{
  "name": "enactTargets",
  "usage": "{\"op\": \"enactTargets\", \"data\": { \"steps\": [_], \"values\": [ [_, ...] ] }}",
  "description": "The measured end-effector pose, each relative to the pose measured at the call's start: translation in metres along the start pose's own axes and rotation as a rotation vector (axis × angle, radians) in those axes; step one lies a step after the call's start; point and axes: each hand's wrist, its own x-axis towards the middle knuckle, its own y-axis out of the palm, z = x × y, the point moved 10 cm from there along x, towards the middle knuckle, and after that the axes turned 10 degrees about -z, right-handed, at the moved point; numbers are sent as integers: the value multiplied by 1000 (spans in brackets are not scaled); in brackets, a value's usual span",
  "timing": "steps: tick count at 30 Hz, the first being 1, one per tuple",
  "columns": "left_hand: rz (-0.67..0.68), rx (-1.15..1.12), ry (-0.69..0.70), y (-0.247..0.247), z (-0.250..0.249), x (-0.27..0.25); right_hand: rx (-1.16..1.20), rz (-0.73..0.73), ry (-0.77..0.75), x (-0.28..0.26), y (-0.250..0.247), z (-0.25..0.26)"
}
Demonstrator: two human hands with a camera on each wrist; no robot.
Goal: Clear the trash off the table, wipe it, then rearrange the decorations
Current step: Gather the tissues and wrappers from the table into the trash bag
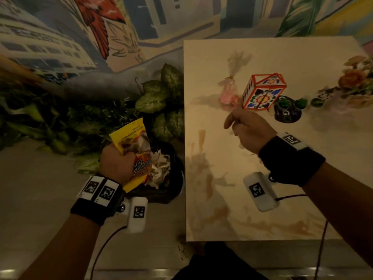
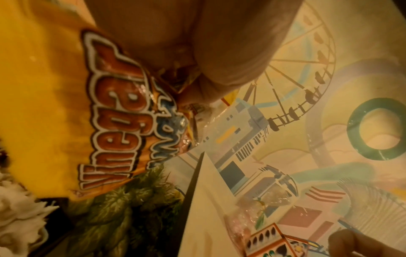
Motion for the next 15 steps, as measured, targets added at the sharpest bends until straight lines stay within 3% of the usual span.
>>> {"op": "enactTargets", "data": {
  "steps": [6,11,15],
  "values": [
    [4,90,13,-9,20,16,145,126,-94,13,44,47],
    [-21,207,-47,-15,63,41,131,261,-187,17,86,89],
    [49,225,-23,-5,80,53,160,338,-186,20,134,101]
  ]
}}
